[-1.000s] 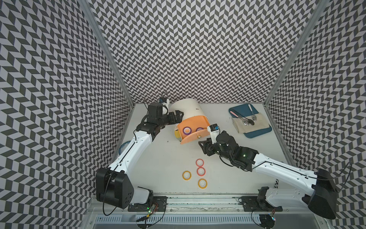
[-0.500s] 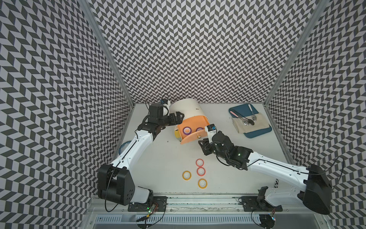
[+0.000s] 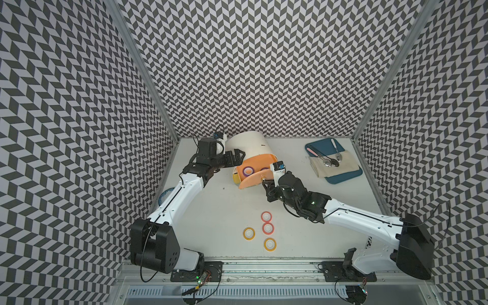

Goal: Place the transparent tape into the drawer according to color
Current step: Close the drawer in the storage box.

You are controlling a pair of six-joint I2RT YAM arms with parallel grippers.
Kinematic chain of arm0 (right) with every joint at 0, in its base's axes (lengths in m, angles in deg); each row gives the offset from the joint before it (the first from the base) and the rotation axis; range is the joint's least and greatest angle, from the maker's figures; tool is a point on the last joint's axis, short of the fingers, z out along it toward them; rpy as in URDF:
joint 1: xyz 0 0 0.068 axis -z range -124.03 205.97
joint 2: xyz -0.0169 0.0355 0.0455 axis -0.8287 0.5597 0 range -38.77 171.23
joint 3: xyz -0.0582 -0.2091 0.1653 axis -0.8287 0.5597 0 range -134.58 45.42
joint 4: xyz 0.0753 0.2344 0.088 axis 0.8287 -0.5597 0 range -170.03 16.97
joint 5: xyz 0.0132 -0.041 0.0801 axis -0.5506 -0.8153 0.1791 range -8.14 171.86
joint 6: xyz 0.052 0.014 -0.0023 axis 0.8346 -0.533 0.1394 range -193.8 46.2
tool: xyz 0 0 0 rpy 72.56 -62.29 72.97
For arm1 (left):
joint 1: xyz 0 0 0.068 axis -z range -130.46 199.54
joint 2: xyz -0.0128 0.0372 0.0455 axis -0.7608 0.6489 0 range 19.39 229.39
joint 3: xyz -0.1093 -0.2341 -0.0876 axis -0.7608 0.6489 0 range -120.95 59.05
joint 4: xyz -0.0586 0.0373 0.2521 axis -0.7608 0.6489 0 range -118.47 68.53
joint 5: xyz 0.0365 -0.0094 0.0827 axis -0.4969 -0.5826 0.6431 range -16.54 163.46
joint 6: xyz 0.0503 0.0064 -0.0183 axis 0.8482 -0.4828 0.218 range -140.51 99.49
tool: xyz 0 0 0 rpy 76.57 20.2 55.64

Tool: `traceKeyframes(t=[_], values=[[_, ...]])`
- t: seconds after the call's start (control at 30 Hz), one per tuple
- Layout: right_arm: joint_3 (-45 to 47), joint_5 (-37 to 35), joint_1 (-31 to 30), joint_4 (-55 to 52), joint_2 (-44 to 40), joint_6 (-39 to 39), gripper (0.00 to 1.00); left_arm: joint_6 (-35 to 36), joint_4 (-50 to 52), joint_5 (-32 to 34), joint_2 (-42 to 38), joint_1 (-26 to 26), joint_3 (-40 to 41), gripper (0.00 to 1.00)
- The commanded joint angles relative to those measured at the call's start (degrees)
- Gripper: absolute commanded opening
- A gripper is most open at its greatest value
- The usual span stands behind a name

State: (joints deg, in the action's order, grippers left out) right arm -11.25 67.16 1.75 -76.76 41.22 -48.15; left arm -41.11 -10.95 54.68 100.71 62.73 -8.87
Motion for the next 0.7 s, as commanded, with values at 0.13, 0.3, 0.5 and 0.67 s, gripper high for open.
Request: traceKeyframes(t=[0.13, 0.3, 0.5, 0.67], values=[[-2.7, -4.0, -0.2, 7.1, 2.0, -2.3, 0.18, 1.0, -1.2, -1.4, -1.2, -0.4, 1.3, 0.99], [-4.5, -5.9, -0.1, 8.6, 3.8, -3.9, 0.19, 1.0, -1.2, -1.6, -1.2, -0.5, 1.4, 0.99], [-6.7, -6.3, 0.4, 10.7, 6.5, -5.5, 0.19, 1.1, -1.1, -2.0, -1.2, -0.6, 1.4, 0.99], [-8.3, -6.4, 0.7, 12.4, 9.1, -6.5, 0.19, 1.1, -0.9, -2.4, -1.1, -0.7, 1.5, 0.99]])
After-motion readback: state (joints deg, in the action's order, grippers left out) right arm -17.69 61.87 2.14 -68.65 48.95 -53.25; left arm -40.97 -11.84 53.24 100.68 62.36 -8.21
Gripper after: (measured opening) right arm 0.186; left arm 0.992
